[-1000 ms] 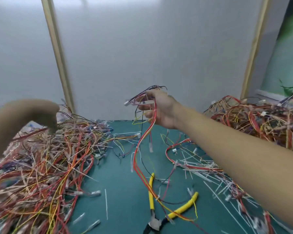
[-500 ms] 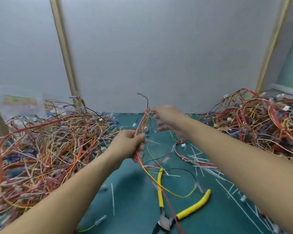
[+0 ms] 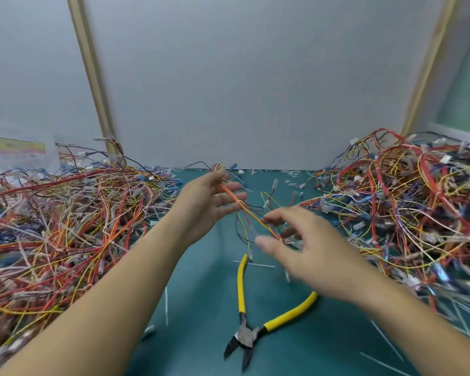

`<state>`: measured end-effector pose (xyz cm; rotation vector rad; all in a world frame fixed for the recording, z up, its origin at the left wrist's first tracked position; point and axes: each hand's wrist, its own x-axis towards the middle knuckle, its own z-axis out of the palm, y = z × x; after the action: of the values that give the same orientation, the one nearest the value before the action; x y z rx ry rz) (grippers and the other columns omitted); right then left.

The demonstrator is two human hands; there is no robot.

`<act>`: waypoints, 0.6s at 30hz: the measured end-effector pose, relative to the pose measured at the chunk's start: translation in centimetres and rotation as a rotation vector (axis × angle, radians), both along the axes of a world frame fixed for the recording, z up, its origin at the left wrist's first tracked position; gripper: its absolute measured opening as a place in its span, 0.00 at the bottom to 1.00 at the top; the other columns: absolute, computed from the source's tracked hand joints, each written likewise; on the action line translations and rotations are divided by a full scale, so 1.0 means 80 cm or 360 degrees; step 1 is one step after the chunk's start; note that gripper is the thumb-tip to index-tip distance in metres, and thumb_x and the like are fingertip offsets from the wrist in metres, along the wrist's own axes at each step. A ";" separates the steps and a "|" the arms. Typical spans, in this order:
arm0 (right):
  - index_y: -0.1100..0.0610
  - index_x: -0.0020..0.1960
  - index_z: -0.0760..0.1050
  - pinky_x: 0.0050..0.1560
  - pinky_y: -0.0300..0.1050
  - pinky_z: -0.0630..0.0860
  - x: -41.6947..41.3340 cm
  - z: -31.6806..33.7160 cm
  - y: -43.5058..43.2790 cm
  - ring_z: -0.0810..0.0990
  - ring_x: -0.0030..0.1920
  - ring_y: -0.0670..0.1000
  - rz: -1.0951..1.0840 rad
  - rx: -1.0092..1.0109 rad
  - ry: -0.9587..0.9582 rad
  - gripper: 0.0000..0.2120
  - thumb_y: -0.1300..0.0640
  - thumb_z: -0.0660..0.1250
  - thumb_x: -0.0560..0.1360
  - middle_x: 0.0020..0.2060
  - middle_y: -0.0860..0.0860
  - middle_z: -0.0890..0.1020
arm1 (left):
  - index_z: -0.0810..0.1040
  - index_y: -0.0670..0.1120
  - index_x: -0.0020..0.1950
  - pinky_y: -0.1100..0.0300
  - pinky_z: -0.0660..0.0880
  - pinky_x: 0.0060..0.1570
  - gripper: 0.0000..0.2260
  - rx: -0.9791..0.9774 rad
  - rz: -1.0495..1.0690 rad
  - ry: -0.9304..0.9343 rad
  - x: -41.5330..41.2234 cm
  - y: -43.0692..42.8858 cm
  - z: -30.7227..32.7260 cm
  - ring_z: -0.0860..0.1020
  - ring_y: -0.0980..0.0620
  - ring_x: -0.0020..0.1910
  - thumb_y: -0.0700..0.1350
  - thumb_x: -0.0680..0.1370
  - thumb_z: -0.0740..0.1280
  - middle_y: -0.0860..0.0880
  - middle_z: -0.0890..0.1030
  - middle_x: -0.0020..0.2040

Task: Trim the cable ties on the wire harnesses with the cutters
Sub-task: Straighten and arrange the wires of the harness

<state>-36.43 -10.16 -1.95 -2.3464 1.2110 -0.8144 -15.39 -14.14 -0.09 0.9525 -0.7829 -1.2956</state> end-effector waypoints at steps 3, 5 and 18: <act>0.43 0.54 0.75 0.46 0.45 0.75 0.003 -0.015 0.001 0.77 0.42 0.41 0.0086 -0.0127 0.0115 0.12 0.40 0.69 0.73 0.39 0.40 0.77 | 0.79 0.44 0.54 0.54 0.81 0.37 0.19 0.0041 0.0049 -0.0551 -0.001 0.009 -0.007 0.83 0.48 0.40 0.59 0.82 0.58 0.45 0.85 0.45; 0.48 0.47 0.77 0.38 0.52 0.73 0.001 -0.020 -0.005 0.74 0.32 0.44 0.0103 -0.0084 -0.0198 0.04 0.48 0.68 0.78 0.29 0.46 0.74 | 0.82 0.45 0.48 0.57 0.78 0.37 0.26 0.0041 0.0243 -0.1134 -0.001 0.015 -0.019 0.82 0.50 0.38 0.64 0.81 0.54 0.48 0.85 0.40; 0.49 0.44 0.80 0.23 0.39 0.55 -0.002 -0.011 -0.016 0.57 0.23 0.44 0.0002 0.0553 -0.1388 0.13 0.55 0.59 0.82 0.25 0.44 0.61 | 0.75 0.46 0.30 0.63 0.64 0.22 0.23 -0.0500 0.0308 -0.1263 -0.059 0.051 0.000 0.70 0.52 0.22 0.59 0.80 0.63 0.51 0.71 0.23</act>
<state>-36.63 -11.42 -2.84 -1.4363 0.8580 -1.3038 -20.07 -10.06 -0.07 1.2532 -1.4112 -0.5711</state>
